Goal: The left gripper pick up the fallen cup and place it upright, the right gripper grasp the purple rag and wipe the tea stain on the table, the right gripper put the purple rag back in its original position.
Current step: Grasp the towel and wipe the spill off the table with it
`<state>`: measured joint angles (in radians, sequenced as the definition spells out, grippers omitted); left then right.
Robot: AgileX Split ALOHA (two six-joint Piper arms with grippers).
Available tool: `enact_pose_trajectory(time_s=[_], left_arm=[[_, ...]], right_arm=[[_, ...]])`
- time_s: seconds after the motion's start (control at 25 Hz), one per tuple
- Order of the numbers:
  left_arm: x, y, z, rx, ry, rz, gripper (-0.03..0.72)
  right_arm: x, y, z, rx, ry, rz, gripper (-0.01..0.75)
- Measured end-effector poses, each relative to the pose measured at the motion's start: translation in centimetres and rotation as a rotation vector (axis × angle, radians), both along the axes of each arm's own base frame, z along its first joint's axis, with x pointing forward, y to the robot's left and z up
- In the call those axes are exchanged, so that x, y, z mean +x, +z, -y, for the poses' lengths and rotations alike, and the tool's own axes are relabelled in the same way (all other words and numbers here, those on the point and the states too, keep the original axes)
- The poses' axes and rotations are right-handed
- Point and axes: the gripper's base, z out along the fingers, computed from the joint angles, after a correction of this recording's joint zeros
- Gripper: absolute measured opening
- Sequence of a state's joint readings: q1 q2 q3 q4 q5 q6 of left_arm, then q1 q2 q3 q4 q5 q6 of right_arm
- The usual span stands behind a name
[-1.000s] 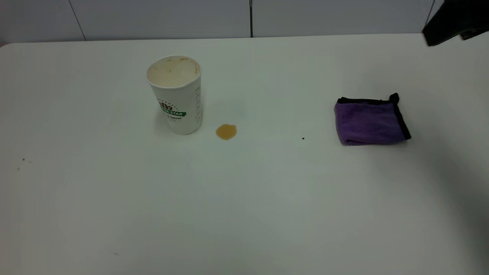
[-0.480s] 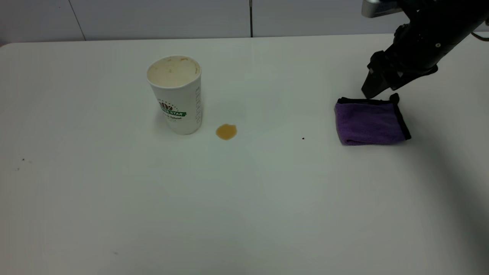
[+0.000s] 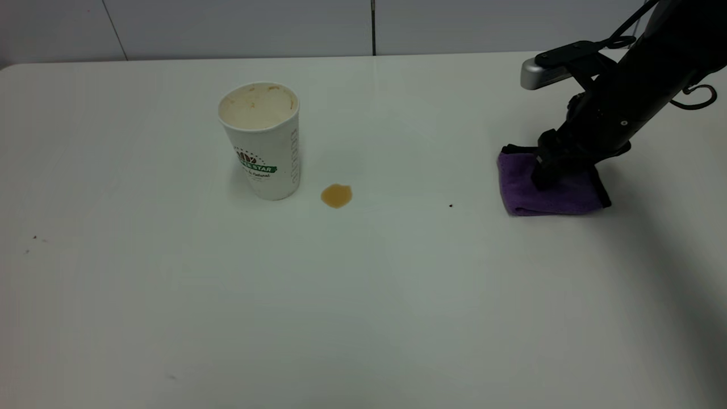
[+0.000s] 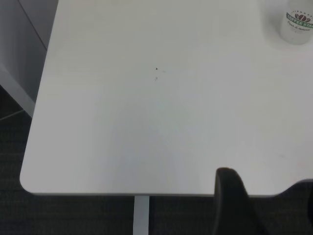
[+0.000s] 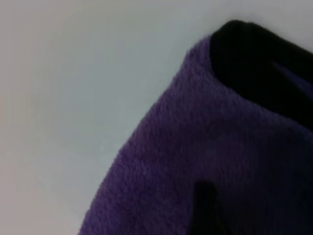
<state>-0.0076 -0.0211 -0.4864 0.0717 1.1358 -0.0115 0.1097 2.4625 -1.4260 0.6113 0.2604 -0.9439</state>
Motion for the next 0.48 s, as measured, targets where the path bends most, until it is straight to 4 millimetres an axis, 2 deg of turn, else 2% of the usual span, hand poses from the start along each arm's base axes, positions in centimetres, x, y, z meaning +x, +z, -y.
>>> enact_pose_trajectory(time_s=[0.12, 0.16, 0.2, 0.28, 0.36, 0.4, 0.48], left_arm=[[0.0, 0.0, 0.0, 0.0, 0.0, 0.0, 0.414], [0.0, 0.0, 0.0, 0.0, 0.0, 0.0, 0.414], [0.0, 0.0, 0.0, 0.0, 0.0, 0.0, 0.414], [0.0, 0.0, 0.0, 0.0, 0.0, 0.0, 0.414], [0.0, 0.0, 0.0, 0.0, 0.0, 0.0, 0.414], [0.0, 0.0, 0.0, 0.0, 0.0, 0.0, 0.414], [0.0, 0.0, 0.0, 0.0, 0.0, 0.0, 0.414]], right_arm=[[0.0, -0.4, 0.0, -0.007, -0.005, 0.003, 0.568], [0.0, -0.6, -0.1, -0.009, -0.004, 0.004, 0.538], [0.0, -0.6, -0.2, -0.012, -0.003, 0.01, 0.49], [0.1, -0.7, -0.5, -0.016, 0.002, 0.02, 0.343], [0.0, -0.7, -1.5, -0.017, 0.023, 0.025, 0.138], [0.1, -0.7, -2.1, -0.017, 0.037, 0.03, 0.079], [0.2, -0.5, -3.7, -0.015, 0.072, 0.046, 0.046]])
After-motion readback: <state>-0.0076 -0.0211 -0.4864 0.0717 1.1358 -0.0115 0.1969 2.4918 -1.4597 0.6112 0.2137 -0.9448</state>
